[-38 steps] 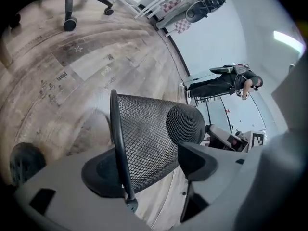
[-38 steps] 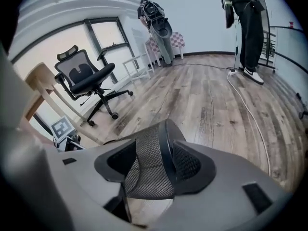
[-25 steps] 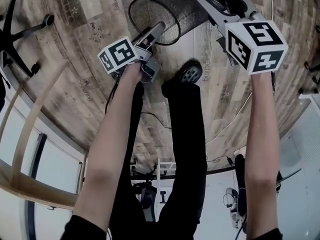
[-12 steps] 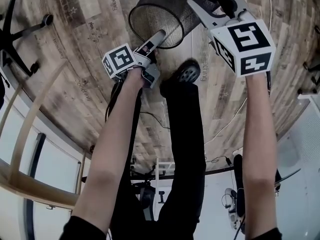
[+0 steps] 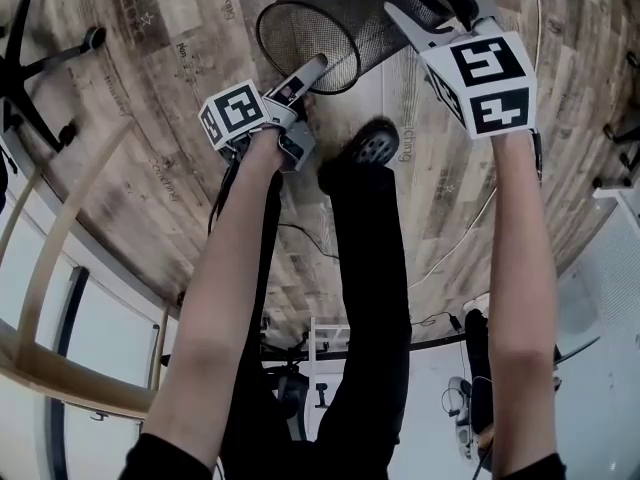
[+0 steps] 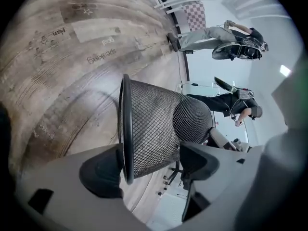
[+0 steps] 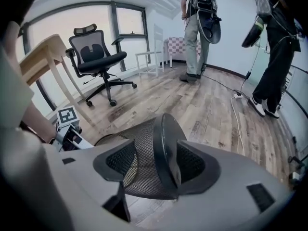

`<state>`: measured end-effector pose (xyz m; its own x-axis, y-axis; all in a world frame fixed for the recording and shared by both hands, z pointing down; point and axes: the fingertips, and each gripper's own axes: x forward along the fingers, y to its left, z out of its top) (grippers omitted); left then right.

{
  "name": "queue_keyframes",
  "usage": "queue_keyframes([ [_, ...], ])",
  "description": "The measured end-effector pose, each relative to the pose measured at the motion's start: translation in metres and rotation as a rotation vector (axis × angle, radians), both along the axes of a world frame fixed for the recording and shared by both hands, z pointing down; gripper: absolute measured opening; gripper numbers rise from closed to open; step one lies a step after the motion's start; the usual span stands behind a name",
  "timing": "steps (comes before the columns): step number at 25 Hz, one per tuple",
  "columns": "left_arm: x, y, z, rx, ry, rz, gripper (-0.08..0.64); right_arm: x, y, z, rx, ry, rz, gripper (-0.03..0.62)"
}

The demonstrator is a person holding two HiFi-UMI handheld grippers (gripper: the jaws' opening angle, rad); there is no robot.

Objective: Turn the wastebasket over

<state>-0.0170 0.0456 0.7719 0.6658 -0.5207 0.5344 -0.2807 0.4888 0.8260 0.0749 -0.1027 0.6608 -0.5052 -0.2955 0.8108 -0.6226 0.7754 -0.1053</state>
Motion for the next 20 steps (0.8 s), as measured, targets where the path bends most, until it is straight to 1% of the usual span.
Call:
queue_keyframes([
  [3,-0.005,0.002,0.002,-0.001,-0.007,0.011,0.379,0.003,0.001,0.007,-0.074,-0.062,0.051,0.284],
  [5,-0.009,0.004,0.002,-0.002,-0.014,0.026,0.383,0.001,0.003,0.007,-0.094,-0.090,0.060,0.284],
  [8,-0.011,0.010,0.002,-0.006,-0.027,0.060,0.385,-0.008,0.009,0.001,-0.071,-0.079,0.019,0.284],
  [12,-0.012,0.023,0.003,-0.035,-0.020,0.110,0.385,-0.016,0.021,-0.001,-0.049,-0.063,-0.039,0.287],
  [15,-0.017,0.033,0.002,-0.052,-0.025,0.144,0.385,-0.025,0.029,-0.002,-0.050,-0.079,-0.059,0.287],
  [18,-0.019,0.041,0.003,-0.075,-0.021,0.163,0.385,-0.030,0.037,-0.005,-0.027,-0.084,-0.073,0.287],
  [20,-0.019,0.047,0.005,-0.083,-0.016,0.185,0.385,-0.035,0.042,-0.008,-0.005,-0.077,-0.099,0.285],
])
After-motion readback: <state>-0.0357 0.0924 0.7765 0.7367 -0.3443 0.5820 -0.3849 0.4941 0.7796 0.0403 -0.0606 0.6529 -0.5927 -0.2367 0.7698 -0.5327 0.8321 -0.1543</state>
